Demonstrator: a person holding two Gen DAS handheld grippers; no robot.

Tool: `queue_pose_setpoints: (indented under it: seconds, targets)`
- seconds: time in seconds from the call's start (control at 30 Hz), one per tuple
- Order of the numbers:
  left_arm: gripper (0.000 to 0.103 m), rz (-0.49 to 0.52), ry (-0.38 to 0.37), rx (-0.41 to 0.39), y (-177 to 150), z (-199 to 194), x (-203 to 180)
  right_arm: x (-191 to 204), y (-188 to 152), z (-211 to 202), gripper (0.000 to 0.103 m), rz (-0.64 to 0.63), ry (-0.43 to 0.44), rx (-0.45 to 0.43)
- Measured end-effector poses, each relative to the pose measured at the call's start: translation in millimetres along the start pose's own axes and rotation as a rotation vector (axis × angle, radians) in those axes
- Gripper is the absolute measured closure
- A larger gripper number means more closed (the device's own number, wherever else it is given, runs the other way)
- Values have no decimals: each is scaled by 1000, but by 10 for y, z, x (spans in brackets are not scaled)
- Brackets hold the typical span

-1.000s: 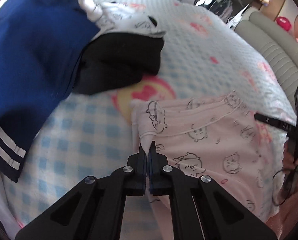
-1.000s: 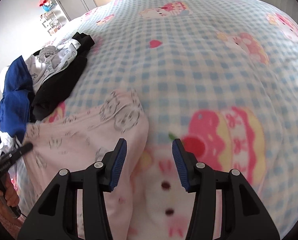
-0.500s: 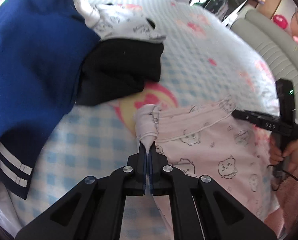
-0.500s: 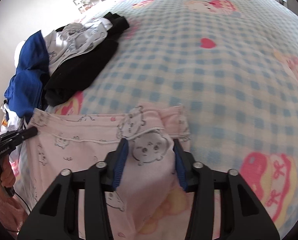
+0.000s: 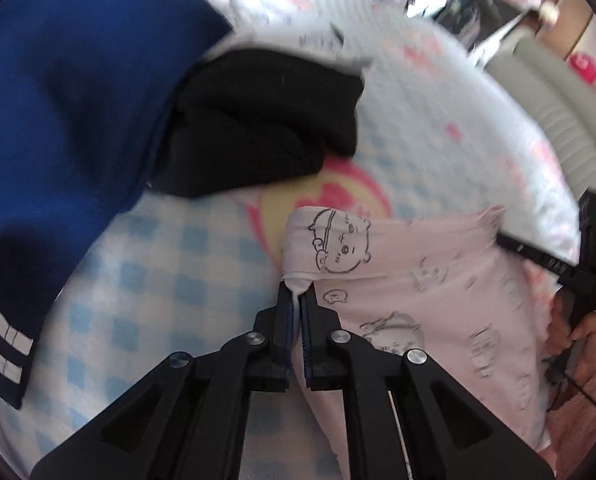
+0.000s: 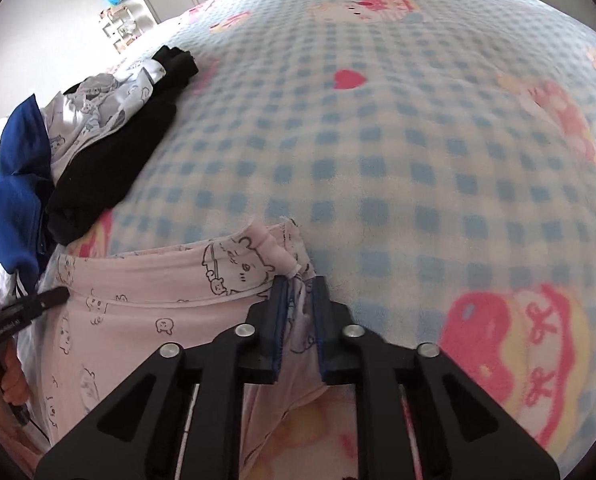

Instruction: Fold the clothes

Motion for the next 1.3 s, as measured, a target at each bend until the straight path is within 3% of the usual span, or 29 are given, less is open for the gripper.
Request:
queue_pose_setpoints:
  seconds: [0.03, 0.07, 0.1, 0.13, 0.2, 0.23, 0.27, 0.3, 0.37, 0.47, 0.53, 0.6, 0.7, 0.77, 0.87, 1.0, 1.1, 1.13, 1.17, 1.27, 1.3]
  targets:
    - [64, -11, -4, -28, 9, -28, 16, -8, 17, -20, 71, 9, 14, -14]
    - [46, -21, -6, -48, 17, -42, 33, -18, 32, -33, 50, 21, 31, -25]
    - [47, -27, 1, -39, 17, -2, 53, -36, 35, 0, 35, 45, 66, -18]
    - [49, -31, 3, -30, 18, 37, 63, -47, 21, 67, 35, 61, 80, 6]
    - [63, -21, -25, -7, 23, 104, -4, -57, 0, 189, 37, 70, 89, 47]
    - [78, -16, -40, 3, 26, 130, -40, -17, -5, 203, 49, 56, 93, 50]
    - [90, -7, -57, 2, 39, 126, -88, 34, -3, 188, 74, 40, 109, 44]
    - [91, 7, -62, -14, 76, 101, -128, 89, 8, 145, 86, 30, 122, 29]
    - [92, 35, -71, -47, 151, 49, -208, 158, 50, 44, 89, 14, 123, -10]
    - [92, 41, -74, -40, 191, 120, -241, 118, 137, -116, 89, 24, 101, -75]
    - [88, 52, -56, 8, 153, 292, -225, 51, 159, -151, 89, 41, 86, -88]
    - [84, 66, -46, 66, 71, 488, -175, -45, 88, 34, 81, 67, 66, -30]
    - [81, 12, -64, 33, 111, 281, -146, -203, 18, 113, 73, 148, 78, 13]
    - [74, -1, -61, -14, 124, 67, -166, -255, 52, -126, 70, 157, 51, -40]
    - [73, -1, -91, -72, 41, -291, -296, -305, 77, -463, 69, 157, 20, -100]
    - [73, -1, -117, -31, -290, -409, -474, -196, -98, -578, 69, 136, 58, -41]
    - [73, 43, -16, 32, -557, -286, -384, -183, -341, -461, 69, 125, 32, 25]
    - [73, 53, 39, 42, -602, -263, -315, -216, -392, -496, 70, 120, -1, 13]
    - [73, 28, 40, 42, -616, -297, -258, -248, -443, -531, 72, 116, -35, 2]
    - [72, -132, -75, 11, -636, -577, -143, -274, -496, -874, 68, 95, -94, -87]
    - [71, -162, -109, 6, -666, -655, -146, -247, -536, -1009, 68, 91, -75, -94]
Point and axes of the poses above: each gripper's, at about its wrist camera, not at the fingertips, and z roughly the way its jaws point, x to its left, y to its top, the point moved 6 cm from there along z, roughly the way its jaws point, and after that the axes turned 8 degrees about -x, right-handed, at the moved point
